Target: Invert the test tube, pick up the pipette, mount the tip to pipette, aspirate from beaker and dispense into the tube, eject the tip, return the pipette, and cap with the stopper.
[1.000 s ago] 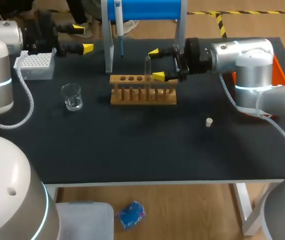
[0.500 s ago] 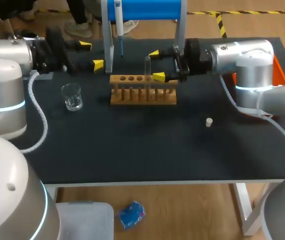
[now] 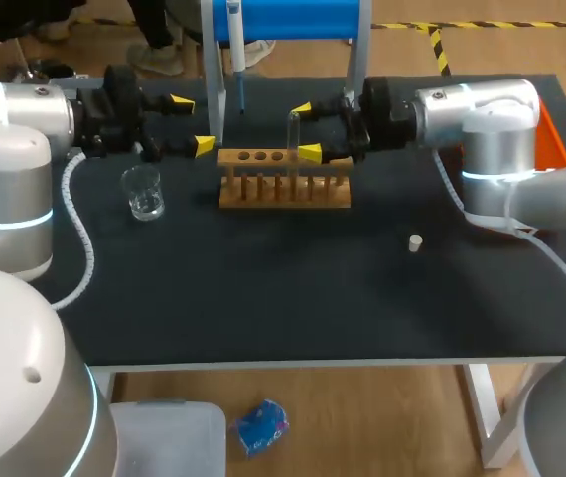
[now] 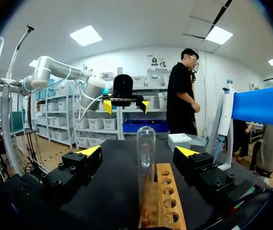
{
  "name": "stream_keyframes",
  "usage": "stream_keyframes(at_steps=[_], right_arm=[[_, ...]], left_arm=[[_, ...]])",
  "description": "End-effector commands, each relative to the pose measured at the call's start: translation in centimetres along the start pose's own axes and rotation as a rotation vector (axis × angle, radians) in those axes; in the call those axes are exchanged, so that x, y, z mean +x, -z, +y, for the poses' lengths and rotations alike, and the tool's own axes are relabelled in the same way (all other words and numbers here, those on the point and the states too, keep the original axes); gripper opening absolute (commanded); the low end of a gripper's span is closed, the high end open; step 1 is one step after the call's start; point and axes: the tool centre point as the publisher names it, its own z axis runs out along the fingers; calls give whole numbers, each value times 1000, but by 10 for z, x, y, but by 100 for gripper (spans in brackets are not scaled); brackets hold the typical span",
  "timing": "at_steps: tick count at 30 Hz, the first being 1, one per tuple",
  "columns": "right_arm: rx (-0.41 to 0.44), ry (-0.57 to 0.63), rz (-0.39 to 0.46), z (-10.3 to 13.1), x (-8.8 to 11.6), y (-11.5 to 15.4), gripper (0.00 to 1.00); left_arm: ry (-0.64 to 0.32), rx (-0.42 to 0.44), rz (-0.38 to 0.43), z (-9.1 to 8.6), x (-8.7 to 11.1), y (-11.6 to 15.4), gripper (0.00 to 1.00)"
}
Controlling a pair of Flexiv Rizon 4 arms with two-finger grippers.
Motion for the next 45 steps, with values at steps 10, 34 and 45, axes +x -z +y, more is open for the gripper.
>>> stream_keyframes(at_steps=[10,34,45], right_arm=[[-7,-28,-2,-9,-12,-15,100],[-17,-32,-15,-8,-17,-13,0],[-23,-16,-21,3,-16,-13,0]], left_arm=[[2,-5,17,0,-3,1,100],[2,-5,17,0,-3,1,100],[2,-5,17,0,-3,1,100]])
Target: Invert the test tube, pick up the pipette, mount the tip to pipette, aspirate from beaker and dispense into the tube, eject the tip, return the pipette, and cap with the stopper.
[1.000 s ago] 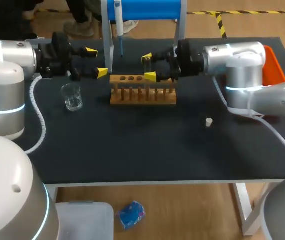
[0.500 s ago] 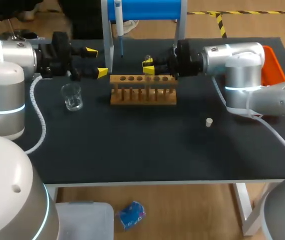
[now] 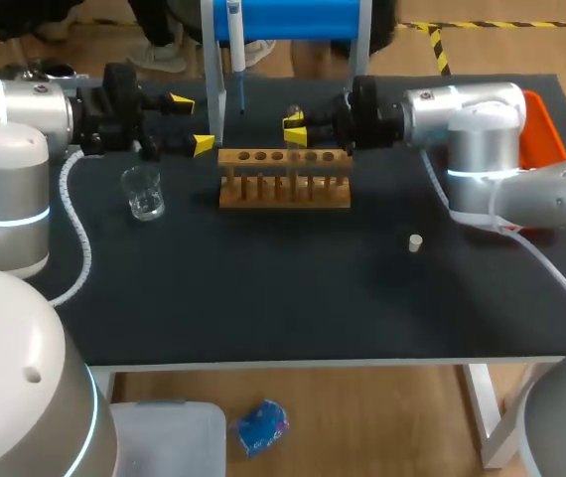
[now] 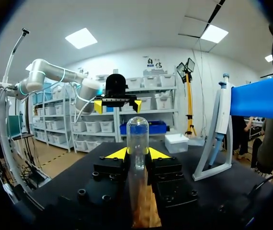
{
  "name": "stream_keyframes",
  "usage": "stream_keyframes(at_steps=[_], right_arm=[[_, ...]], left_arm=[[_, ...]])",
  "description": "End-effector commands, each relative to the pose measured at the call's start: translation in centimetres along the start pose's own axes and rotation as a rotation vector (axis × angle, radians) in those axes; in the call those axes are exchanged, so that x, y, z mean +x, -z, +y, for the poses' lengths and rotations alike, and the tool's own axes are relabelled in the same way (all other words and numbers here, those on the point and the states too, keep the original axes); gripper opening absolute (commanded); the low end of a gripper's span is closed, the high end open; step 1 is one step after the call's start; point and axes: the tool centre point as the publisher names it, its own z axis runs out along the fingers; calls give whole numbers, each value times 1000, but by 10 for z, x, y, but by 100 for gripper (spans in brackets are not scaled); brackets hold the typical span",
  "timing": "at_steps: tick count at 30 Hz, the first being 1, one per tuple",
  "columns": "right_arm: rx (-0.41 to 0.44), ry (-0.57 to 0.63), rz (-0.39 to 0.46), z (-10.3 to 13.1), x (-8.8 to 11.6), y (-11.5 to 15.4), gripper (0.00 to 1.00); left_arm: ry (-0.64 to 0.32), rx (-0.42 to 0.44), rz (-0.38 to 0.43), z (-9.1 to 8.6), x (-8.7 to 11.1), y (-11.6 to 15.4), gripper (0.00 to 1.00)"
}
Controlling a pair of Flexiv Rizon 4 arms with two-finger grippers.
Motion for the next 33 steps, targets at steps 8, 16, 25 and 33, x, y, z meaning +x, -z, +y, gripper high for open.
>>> stream_keyframes(at_steps=[8,16,25,33], right_arm=[[1,25,-5,11,3,4,0],[2,43,0,21,5,5,0],[7,52,8,34,7,3,0],[2,56,5,47,8,3,0]], left_arm=[[2,-4,6,-1,-1,1,100],[2,-4,6,-1,-1,1,100],[2,-4,6,-1,-1,1,100],[2,-4,6,-1,-1,1,100]])
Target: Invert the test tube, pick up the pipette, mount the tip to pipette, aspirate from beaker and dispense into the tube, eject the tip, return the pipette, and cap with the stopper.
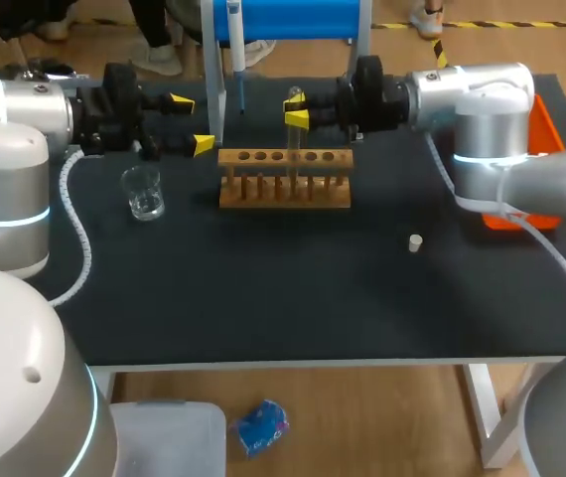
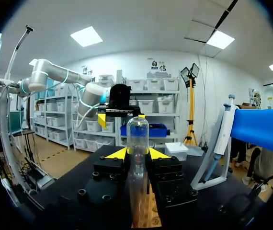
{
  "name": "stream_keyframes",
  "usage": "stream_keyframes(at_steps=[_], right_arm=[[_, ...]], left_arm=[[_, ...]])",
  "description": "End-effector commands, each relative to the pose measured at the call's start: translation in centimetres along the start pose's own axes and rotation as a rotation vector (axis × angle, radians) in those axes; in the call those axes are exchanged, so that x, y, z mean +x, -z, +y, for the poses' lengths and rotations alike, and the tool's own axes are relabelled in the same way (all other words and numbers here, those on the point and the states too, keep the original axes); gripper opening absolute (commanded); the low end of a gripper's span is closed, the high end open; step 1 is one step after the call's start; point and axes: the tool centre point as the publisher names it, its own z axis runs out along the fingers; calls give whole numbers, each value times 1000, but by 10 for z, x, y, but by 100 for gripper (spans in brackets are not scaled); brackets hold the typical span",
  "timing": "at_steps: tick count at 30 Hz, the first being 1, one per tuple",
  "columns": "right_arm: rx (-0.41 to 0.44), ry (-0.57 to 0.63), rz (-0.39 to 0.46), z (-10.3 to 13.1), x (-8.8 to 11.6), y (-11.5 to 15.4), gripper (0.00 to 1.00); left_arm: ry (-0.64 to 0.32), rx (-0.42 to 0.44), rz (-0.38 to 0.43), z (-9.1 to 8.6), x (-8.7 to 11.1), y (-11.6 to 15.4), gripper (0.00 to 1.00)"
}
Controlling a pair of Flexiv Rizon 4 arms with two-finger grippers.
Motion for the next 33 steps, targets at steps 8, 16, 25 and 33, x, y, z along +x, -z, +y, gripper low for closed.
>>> stream_keyframes(at_steps=[8,16,25,33], right_arm=[[3,-4,-9,21,8,0,0],[28,20,-23,40,13,4,0],[2,48,-54,68,13,16,0],[2,48,-54,68,13,16,0]], left_arm=[[2,-4,6,-1,-1,1,100],[2,-4,6,-1,-1,1,100],[2,-4,6,-1,-1,1,100],[2,-4,6,-1,-1,1,100]])
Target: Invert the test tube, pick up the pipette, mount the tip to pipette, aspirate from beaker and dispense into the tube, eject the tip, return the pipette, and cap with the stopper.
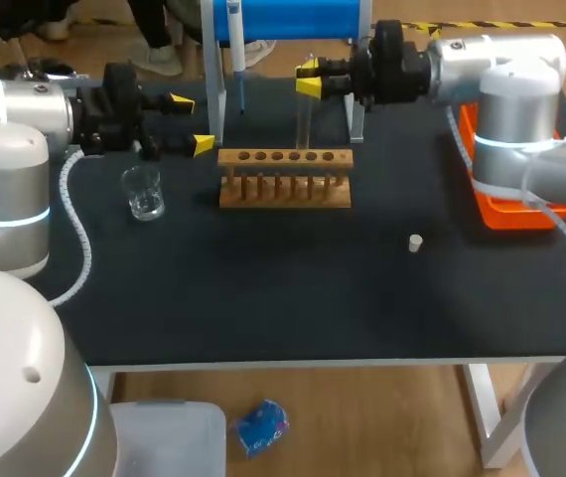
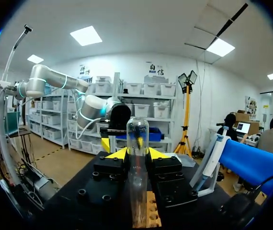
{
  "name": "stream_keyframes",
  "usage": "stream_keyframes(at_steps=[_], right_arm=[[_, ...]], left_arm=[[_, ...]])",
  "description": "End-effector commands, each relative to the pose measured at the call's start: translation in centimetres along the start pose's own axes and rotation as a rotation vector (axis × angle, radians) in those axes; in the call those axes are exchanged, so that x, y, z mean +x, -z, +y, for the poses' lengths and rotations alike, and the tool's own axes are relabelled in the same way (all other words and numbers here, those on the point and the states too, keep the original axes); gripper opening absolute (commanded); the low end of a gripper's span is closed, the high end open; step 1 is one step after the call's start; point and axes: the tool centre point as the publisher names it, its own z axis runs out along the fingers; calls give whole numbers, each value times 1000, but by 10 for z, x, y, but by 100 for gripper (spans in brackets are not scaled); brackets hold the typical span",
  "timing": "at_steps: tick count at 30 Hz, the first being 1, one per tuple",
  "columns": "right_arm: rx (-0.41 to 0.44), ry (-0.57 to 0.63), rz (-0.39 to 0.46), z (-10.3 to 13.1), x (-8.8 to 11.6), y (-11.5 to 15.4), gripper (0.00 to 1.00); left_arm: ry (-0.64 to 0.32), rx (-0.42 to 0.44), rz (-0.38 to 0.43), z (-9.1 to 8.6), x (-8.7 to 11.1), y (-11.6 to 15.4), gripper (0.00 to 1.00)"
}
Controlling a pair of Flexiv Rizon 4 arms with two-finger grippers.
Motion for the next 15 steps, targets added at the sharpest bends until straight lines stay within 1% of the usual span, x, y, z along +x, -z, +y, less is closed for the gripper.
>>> stream_keyframes(at_steps=[1,2,3,4,5,7,8,9,10,11,12,13,15], right_arm=[[1,0,-1,0,1,0,0],[1,0,-1,0,1,0,0],[-11,-107,-14,0,-4,5,0],[-29,-235,-28,0,-10,8,0],[-45,-389,-62,1,-16,12,0],[-85,-599,-64,5,-26,17,0],[-81,-699,-81,6,-31,18,0],[-89,-829,-99,6,-37,20,0],[-96,-913,-86,7,-39,19,0],[-118,-1066,-71,9,-42,19,0],[-76,-1109,-66,9,-45,19,0],[-55,-1076,-61,9,-45,17,0],[-55,-1076,-61,9,-45,17,0]], left_arm=[[2,-5,6,-1,-1,1,100],[2,-5,6,-1,-1,1,100],[2,-5,6,-1,-1,1,100],[-77,13,32,-7,-2,-4,100],[-161,21,47,-11,-1,-8,100],[-315,-1,54,-18,4,-17,100],[-395,-10,46,-19,8,-21,100],[-464,-11,53,-21,13,-24,100],[-497,-15,60,-20,17,-26,100],[-529,-35,48,-19,19,-29,100],[-527,-49,49,-17,20,-31,100],[-499,-29,87,-16,21,-32,100],[-499,-29,87,-16,21,-32,100]])
